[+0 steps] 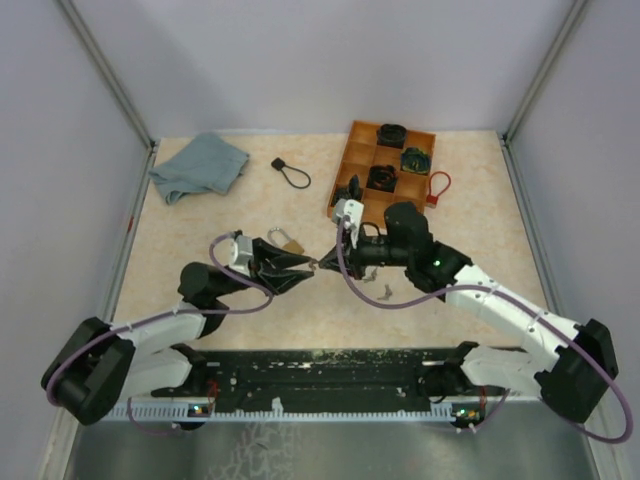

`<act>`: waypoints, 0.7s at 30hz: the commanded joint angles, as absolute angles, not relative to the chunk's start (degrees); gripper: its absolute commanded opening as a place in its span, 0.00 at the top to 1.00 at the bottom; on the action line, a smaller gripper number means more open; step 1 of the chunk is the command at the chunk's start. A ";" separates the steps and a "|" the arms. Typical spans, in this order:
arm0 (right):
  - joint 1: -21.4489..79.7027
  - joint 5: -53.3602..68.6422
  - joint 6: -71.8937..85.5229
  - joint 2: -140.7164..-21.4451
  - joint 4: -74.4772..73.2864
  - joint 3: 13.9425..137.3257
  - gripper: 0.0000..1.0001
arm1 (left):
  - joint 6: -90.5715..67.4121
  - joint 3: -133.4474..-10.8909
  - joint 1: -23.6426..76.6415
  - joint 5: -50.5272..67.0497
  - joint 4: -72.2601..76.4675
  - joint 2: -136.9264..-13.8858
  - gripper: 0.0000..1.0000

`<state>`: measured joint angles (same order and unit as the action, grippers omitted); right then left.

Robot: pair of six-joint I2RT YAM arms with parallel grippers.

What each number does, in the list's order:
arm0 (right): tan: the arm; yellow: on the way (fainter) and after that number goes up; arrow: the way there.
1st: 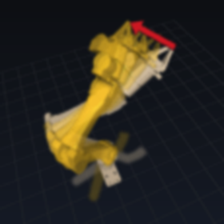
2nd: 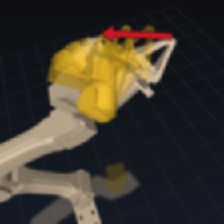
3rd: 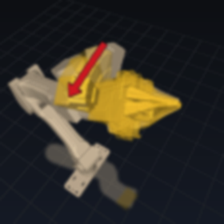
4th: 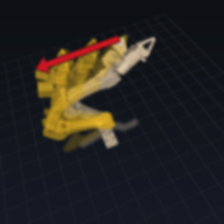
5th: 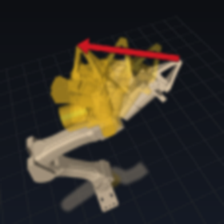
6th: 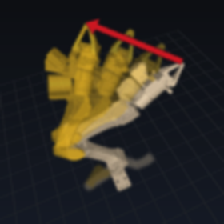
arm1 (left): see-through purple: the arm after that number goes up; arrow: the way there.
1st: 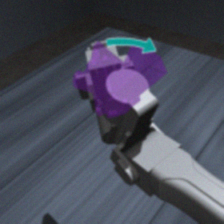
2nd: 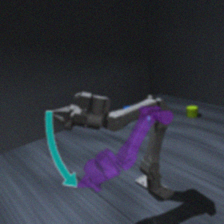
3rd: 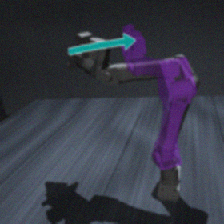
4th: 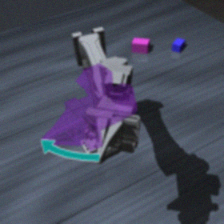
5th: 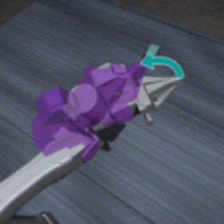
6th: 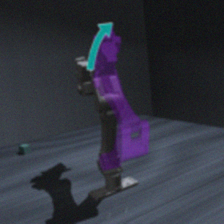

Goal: Unlock with the key

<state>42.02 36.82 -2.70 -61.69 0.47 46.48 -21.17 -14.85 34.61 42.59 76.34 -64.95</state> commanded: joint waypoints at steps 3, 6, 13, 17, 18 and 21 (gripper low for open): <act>46.90 23.24 -10.78 -67.85 -26.55 58.10 1.00 | -15.33 -16.98 34.82 50.80 73.47 -67.01 0.56; 47.47 21.31 -12.23 -69.94 -33.16 62.61 1.00 | -13.32 -17.10 34.82 51.76 71.78 -66.83 0.56; 48.12 18.59 -16.01 -72.41 -42.14 69.90 1.00 | -8.92 -19.05 34.94 55.26 63.95 -67.35 0.56; 48.40 19.16 -17.06 -72.83 -43.44 70.85 1.00 | -10.73 -20.18 34.89 56.54 66.22 -70.18 0.57; 48.53 19.36 -17.28 -72.86 -43.61 70.96 1.00 | -11.29 -20.24 34.98 56.64 67.29 -70.74 0.57; 48.84 19.78 -17.66 -73.11 -43.93 71.10 1.00 | -13.05 -19.89 34.98 56.57 70.71 -72.19 0.57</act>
